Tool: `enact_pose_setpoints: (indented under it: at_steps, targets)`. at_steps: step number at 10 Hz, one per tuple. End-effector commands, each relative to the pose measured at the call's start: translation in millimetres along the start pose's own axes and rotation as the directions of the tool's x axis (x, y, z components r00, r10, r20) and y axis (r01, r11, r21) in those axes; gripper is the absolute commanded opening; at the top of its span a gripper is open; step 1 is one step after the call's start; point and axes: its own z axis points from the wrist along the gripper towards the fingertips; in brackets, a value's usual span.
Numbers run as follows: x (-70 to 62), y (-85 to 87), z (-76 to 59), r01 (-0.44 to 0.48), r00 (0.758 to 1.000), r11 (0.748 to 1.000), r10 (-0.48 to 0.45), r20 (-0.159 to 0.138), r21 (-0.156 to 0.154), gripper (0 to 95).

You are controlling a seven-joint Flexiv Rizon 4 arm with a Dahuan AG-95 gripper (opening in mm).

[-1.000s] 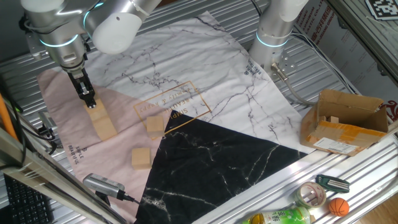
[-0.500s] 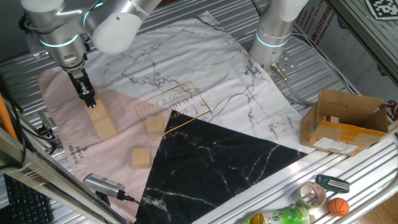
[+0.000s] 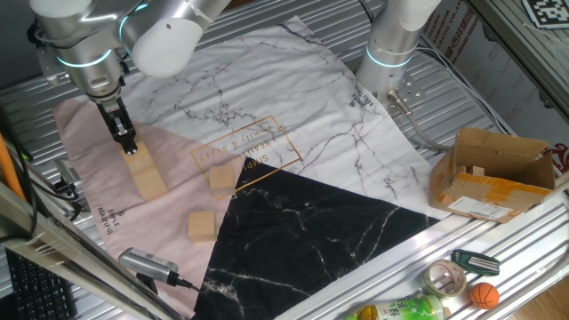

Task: Stack the blocks into a pyramid shape

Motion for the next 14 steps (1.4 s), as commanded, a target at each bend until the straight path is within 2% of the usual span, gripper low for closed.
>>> enact_pose_setpoints:
  at_steps: [1, 7, 8, 9, 10, 14]
  targets:
    - [-0.1, 0.0, 0.2, 0.0, 1.0, 1.0, 0.0, 0.0, 0.0, 76.0]
    - [-0.1, 0.0, 0.2, 0.0, 1.0, 1.0, 0.0, 0.0, 0.0, 76.0]
    - [-2.9, -1.5, -13.7, 0.023, 1.0, 1.0, -0.023, -0.001, 0.006, 76.0]
    - [-3.0, -1.8, -14.6, 0.024, 1.0, 1.0, -0.024, -0.001, 0.006, 95.0]
    - [-3.0, -2.1, -15.8, 0.025, 1.0, 1.0, -0.025, -0.002, 0.006, 95.0]
    - [-5.8, 4.2, -35.8, 0.027, 1.0, 1.0, -0.027, -0.009, 0.015, 95.0]
